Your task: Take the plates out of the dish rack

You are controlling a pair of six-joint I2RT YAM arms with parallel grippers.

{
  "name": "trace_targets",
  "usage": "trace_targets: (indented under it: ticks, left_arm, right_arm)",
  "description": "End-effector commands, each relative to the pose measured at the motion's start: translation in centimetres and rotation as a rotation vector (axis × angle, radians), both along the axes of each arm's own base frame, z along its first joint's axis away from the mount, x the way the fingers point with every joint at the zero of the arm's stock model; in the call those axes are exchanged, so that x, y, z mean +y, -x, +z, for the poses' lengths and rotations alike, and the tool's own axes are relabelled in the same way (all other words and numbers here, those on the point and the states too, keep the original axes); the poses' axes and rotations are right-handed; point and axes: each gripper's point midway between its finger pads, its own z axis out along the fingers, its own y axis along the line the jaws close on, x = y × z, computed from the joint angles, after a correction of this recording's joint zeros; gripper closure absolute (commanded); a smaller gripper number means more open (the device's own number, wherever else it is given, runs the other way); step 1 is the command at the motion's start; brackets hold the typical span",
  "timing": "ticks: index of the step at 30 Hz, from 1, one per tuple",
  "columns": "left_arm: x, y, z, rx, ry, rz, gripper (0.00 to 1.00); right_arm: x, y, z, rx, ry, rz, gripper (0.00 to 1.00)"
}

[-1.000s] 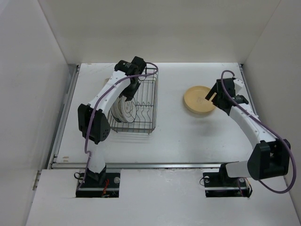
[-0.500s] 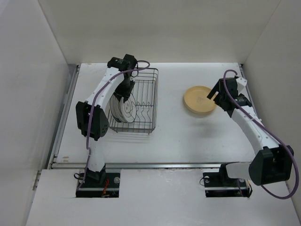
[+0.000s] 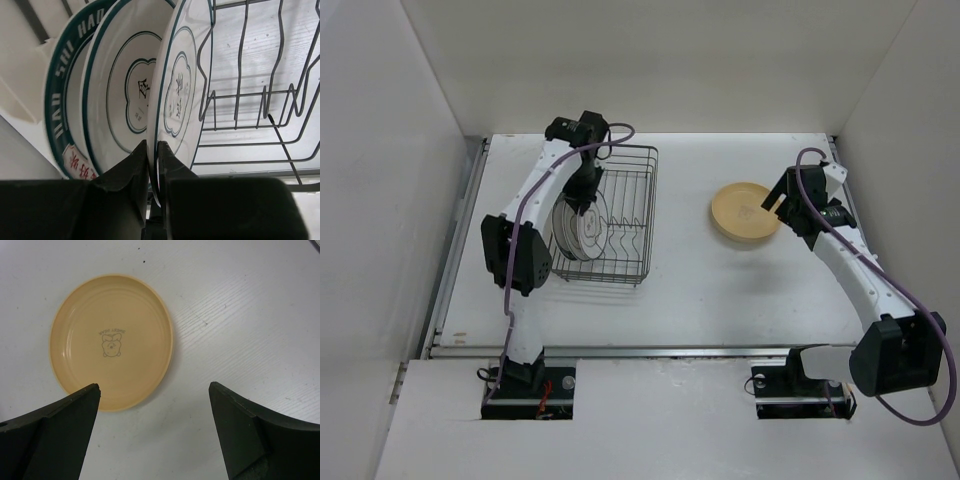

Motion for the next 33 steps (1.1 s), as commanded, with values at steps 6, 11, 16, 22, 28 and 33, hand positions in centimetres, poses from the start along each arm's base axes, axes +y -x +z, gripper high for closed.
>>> trace_targets:
  ticks: [6,11,16,22,28,33]
  left_arm:
    - [-0.5,-1.0,11.1,-0.374,0.088,-0.045,1.00]
    - [-3.4,-0.3,15.8,-0.544,0.255,-0.094,1.00]
    - [-7.8,0.9,17.1,-0.502,0.502,-0.180,1.00]
    - [-16.8,6.7,9.5,-0.089,0.634,-0.474,1.00]
    - [-22.2,10.8,3.1,0.185,0.618,-0.638,1.00]
    - [-24.3,8.9,-0.1,0.201,0.635,-0.615,1.00]
  right_arm:
    - [0.4,-0.7,1.4,-0.061,0.012,0.015,0.05]
    - [0.4,-1.1,2.0,-0.069,0.017,0.020,0.05]
    - [0.6,-1.1,1.9,-0.068,0.011,0.027,0.05]
    - [0.9,-1.0,1.4,-0.059,-0.006,0.036,0.05]
    - [0.9,-0.4,0.9,-0.052,-0.011,0.030,0.05]
    - [0.8,0.1,0.7,-0.052,-0.011,0.030,0.05]
